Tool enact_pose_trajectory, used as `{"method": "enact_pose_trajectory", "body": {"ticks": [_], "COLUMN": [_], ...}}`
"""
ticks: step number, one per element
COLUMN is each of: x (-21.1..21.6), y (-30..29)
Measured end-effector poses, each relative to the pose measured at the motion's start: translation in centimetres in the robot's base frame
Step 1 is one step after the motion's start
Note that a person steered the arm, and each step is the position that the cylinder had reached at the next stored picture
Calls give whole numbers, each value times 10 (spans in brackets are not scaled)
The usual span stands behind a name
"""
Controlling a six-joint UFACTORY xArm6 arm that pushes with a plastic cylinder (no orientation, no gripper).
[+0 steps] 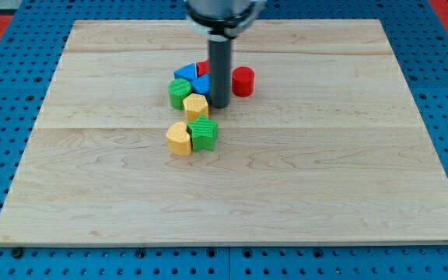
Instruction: Move the blue triangle closer to the red star
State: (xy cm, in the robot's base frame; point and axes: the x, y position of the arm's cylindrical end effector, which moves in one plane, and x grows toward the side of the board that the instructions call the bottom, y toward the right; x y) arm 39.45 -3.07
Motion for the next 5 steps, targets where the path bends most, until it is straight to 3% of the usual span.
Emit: {"method": "enact_pose_trajectory", "body": {"ticks": [2, 4, 5], "x": [-16, -29, -85], "y": [-107, -136, -120]}}
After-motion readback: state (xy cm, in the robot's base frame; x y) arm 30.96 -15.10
